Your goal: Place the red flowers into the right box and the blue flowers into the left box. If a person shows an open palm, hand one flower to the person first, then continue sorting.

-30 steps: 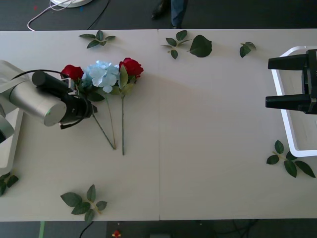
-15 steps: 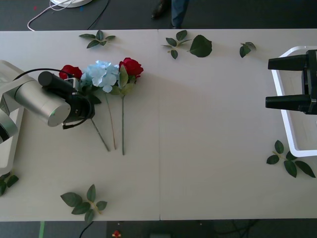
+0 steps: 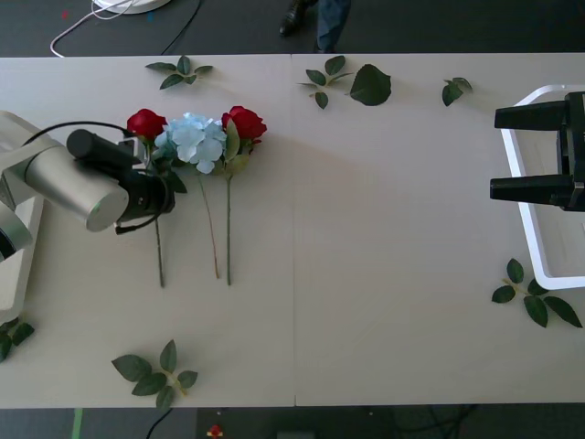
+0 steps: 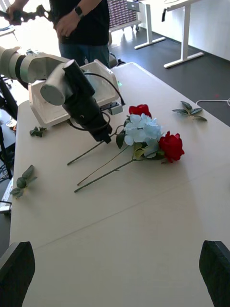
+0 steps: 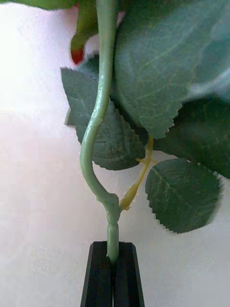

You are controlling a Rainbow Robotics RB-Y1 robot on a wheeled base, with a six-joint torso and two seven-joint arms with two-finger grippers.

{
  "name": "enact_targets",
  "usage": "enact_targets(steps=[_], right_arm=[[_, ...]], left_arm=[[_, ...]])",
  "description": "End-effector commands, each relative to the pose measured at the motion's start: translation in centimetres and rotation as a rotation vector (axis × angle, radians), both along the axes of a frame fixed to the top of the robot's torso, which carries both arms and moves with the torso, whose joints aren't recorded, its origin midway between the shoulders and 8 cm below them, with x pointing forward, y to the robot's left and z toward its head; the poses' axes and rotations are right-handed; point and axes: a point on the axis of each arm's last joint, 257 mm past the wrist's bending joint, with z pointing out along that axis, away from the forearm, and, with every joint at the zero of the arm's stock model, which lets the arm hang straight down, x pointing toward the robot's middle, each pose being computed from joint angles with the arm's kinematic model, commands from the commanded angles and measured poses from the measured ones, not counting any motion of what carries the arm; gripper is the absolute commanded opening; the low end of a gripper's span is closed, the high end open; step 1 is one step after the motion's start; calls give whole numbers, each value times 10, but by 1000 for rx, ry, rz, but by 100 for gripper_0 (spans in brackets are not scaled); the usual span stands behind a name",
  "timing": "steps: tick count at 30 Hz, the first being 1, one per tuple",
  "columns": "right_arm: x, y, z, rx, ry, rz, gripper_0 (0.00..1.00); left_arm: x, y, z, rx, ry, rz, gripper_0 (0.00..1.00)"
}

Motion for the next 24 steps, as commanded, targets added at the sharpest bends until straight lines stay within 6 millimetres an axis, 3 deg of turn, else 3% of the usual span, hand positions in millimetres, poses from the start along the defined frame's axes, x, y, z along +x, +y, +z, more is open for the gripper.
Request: enact_targets(steps=[1, 4, 6, 7, 11, 14, 16, 24], right_arm=[[-5, -3, 6, -33, -11, 4, 100], [-5, -3, 6, -33, -11, 4, 100], [-5, -3, 6, -33, -11, 4, 100], [-5, -3, 6, -33, -11, 4, 100], [-5, -3, 6, -33, -11, 4, 100], [-5, -3, 6, -33, -11, 4, 100], [-5, -3, 6, -33, -11, 4, 100], [-5, -3, 6, -33, -11, 4, 100]], left_arm=[[34, 30, 105, 54, -117, -14, 0], [32, 39, 164, 42, -141, -5, 0], [24, 45, 199, 44, -151, -12, 0], [15, 51, 227, 51, -160, -21, 0], [-13, 58, 284, 49, -192, -59, 0], [-30, 50, 305, 18, -202, -131, 0], [-37, 30, 310, -3, -207, -220, 0], [-44, -102, 355, -219, -453, -575, 0]])
